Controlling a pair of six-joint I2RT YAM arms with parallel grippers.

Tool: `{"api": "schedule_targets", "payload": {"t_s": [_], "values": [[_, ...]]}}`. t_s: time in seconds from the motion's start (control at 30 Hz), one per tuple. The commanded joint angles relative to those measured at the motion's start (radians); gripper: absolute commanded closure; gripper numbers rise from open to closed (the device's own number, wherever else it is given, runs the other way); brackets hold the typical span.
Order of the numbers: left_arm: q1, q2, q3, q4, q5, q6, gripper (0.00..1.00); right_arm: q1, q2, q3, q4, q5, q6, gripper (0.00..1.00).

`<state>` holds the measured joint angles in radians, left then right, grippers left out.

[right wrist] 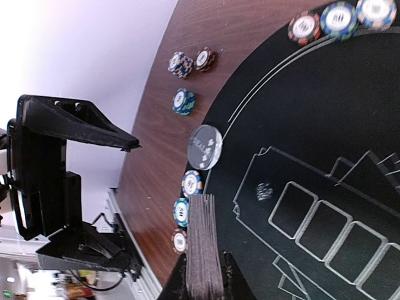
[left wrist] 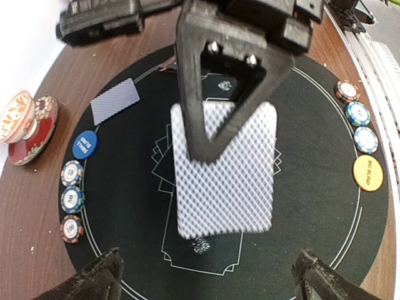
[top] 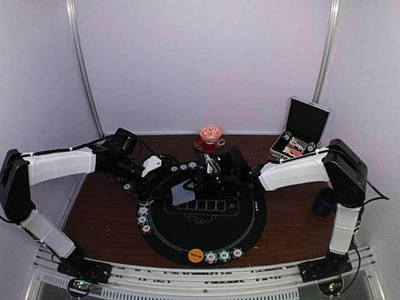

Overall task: Distribute texas hold em gaming equipment
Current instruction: Adjust the poker card on the poker table mat.

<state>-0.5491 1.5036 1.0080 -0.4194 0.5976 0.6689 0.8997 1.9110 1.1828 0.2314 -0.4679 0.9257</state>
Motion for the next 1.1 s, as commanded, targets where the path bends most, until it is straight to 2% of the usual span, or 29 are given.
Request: {"api": "schedule_targets", "payload": {"t_s": [0.0, 0.13, 0.33, 0.5, 0.67, 1.07], "values": [[0.019, 0.002, 0.002, 0.010, 0.044, -0.002, 0.02, -0.009, -0.051, 0.140, -0.438, 0.092, -0.233, 0.98], [0.028, 0.022, 0.010, 0.020, 0.041, -0.017, 0.02, -0.007, -0.030, 0.240, -0.693, 0.134, -0.351, 0.98], [0.042, 0.017, 0.004, 0.040, 0.042, -0.034, 0.02, -0.003, 0.023, 0.356, -0.915, 0.235, -0.448, 0.98], [0.045, 0.018, -0.003, 0.052, 0.039, -0.043, 0.02, 0.025, 0.107, 0.478, -1.037, 0.313, -0.492, 0.96], [0.046, 0.024, -0.005, 0.054, 0.039, -0.043, 0.02, 0.046, 0.189, 0.560, -1.104, 0.354, -0.512, 0.92], [0.049, 0.034, -0.008, 0.065, 0.035, -0.046, 0.02, 0.064, 0.250, 0.598, -1.123, 0.360, -0.519, 0.78]]}}
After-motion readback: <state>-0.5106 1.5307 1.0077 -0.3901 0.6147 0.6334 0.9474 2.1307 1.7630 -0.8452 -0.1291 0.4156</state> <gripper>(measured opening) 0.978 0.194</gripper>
